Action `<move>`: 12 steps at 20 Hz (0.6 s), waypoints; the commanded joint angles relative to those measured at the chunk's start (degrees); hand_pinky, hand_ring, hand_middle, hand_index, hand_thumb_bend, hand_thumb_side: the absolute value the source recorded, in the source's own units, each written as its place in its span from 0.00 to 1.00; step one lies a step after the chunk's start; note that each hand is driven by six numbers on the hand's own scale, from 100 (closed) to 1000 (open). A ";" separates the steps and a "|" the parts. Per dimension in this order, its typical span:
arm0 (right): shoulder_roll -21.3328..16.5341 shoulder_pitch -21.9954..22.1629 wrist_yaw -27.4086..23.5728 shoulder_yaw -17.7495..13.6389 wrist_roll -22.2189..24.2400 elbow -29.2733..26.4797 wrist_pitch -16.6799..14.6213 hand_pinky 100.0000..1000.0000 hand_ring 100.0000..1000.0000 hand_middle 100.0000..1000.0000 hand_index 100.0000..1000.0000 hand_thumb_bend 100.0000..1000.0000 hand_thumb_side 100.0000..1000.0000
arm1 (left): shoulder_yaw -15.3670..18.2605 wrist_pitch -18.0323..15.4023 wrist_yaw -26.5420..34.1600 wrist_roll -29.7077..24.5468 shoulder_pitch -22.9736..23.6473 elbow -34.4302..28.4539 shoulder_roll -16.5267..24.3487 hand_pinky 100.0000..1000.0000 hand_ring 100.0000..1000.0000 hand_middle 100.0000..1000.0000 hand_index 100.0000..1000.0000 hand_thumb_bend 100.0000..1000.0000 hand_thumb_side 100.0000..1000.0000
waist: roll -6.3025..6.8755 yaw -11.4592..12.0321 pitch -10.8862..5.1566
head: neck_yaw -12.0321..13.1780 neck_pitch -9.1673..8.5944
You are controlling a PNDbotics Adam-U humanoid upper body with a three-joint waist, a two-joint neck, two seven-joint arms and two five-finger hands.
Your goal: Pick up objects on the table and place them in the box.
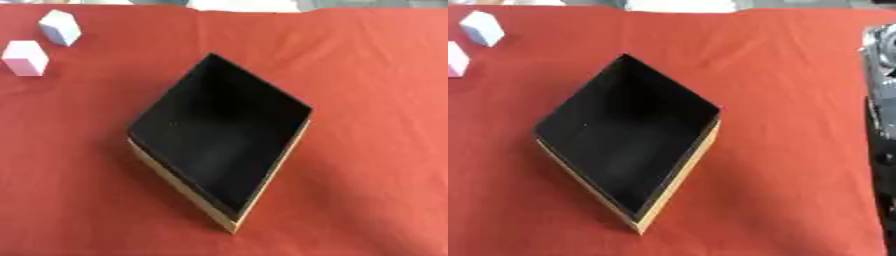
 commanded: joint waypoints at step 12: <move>-1.14 -0.73 0.19 -0.20 -0.11 -0.94 0.11 0.78 0.64 0.57 0.78 0.00 0.64 | -1.05 -6.34 2.27 -11.34 -0.73 4.58 1.59 0.65 0.76 0.80 0.87 0.32 0.00 | 0.15 0.12 -1.12 | -0.52 0.30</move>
